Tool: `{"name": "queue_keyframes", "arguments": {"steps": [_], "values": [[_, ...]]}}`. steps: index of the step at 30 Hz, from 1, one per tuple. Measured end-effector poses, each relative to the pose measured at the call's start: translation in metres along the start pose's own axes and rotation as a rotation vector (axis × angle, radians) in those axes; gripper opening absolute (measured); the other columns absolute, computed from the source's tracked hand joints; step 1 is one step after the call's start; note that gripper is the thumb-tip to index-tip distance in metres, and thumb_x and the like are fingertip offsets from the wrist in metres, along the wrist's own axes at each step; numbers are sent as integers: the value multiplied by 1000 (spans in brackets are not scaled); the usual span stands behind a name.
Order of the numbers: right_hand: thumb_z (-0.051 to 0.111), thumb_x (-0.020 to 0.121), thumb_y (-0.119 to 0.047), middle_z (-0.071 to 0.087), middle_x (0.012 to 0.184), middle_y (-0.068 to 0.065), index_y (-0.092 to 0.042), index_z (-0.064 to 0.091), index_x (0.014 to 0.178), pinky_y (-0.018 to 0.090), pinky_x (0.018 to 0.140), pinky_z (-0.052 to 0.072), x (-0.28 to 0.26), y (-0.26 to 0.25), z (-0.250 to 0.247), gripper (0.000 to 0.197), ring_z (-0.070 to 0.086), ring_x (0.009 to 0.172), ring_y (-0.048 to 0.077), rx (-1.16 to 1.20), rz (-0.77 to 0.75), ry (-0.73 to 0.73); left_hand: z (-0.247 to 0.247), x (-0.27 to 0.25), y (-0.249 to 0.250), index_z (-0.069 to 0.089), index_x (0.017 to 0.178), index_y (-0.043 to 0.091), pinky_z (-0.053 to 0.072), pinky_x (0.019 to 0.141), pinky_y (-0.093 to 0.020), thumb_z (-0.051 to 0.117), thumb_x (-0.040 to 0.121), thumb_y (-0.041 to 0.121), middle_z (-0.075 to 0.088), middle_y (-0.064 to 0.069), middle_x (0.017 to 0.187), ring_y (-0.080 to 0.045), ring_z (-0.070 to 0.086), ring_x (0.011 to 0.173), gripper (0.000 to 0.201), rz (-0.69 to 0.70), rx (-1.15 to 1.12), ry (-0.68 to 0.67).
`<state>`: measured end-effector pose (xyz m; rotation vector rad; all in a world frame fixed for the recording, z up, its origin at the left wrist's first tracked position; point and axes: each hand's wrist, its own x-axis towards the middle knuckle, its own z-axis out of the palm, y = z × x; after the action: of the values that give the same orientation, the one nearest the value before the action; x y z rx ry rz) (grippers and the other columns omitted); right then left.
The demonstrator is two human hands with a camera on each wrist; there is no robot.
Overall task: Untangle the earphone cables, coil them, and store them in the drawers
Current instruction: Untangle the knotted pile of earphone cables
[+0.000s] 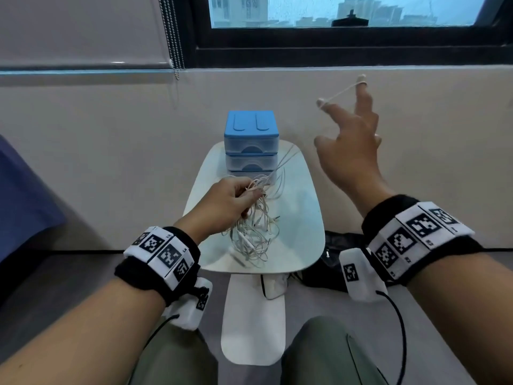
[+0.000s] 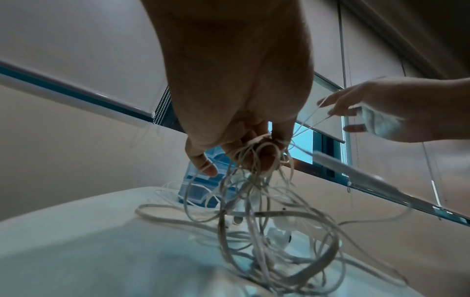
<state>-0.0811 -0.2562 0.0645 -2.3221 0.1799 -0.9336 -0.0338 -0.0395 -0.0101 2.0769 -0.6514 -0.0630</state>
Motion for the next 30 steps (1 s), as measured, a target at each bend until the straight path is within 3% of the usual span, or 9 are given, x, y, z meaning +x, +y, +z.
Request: {"name": "queue_keyframes", "arguments": {"steps": [4, 7, 11, 15, 17, 20, 24, 27, 30], "values": [[56, 98, -11, 18, 169, 13, -11, 61, 138, 33, 117, 39, -3, 9, 3, 40, 40, 144, 21, 139, -271, 286, 4, -1, -3, 63, 83, 13, 43, 63, -31, 61, 104, 31, 56, 4, 64, -13, 51, 60, 28, -11, 2, -58], [58, 97, -3, 39, 158, 23, -1, 67, 127, 12, 109, 38, 9, 7, -2, 31, 49, 134, 17, 104, -515, 455, 1, -1, -3, 64, 81, 20, 44, 63, -30, 61, 103, 32, 56, 4, 66, -11, 52, 61, 26, -16, 1, -78], [54, 98, -2, 66, 133, 12, -10, 78, 112, 21, 98, 44, 42, 10, -25, 29, 60, 118, 28, -178, -669, 742, -4, -1, -2, 63, 78, 22, 44, 65, -29, 62, 102, 34, 56, 6, 67, -10, 53, 62, 27, -14, 8, -75], [63, 99, -14, 73, 110, 1, -21, 79, 82, 32, 83, 48, 65, 15, -54, 24, 65, 110, 25, -255, -679, 951, -3, -2, -4, 64, 79, 19, 46, 66, -32, 63, 102, 31, 55, 2, 69, -12, 54, 64, 26, -24, -15, -112], [57, 96, -7, 72, 100, 2, -21, 76, 80, 34, 82, 42, 62, 14, -62, 29, 64, 106, 28, -228, -617, 830, -2, -2, -5, 63, 76, 22, 45, 66, -33, 63, 102, 31, 54, 3, 67, -12, 53, 64, 28, -28, -29, -103], [50, 85, -5, 64, 97, 0, -21, 73, 83, 36, 84, 23, 42, 10, -60, 28, 54, 111, 30, -338, -312, 297, -4, -2, -4, 64, 74, 25, 42, 65, -31, 62, 103, 30, 55, 3, 67, -11, 52, 64, 29, -36, -63, -99], [50, 86, -11, 62, 87, -8, -22, 70, 86, 44, 94, 23, 21, 23, -35, 24, 53, 99, 25, -493, -13, -109, -9, -2, 3, 65, 68, 24, 41, 67, -33, 62, 103, 29, 57, 1, 65, -14, 50, 63, 35, -34, -51, -97], [56, 84, -12, 67, 80, -8, -31, 61, 115, 33, 85, 33, 2, 29, -13, 37, 59, 87, 16, -250, -14, -199, -12, -1, 8, 67, 73, 17, 39, 68, -32, 63, 102, 28, 61, -2, 64, -15, 51, 64, 32, -44, -56, -101], [65, 88, -4, 66, 82, -2, -35, 45, 144, 19, 68, 44, -12, 23, 7, 66, 58, 68, 2, 149, -112, -488, -13, 0, 9, 70, 77, 16, 41, 71, -34, 63, 102, 26, 63, -4, 68, -17, 55, 67, 28, -51, -62, -135]]}}
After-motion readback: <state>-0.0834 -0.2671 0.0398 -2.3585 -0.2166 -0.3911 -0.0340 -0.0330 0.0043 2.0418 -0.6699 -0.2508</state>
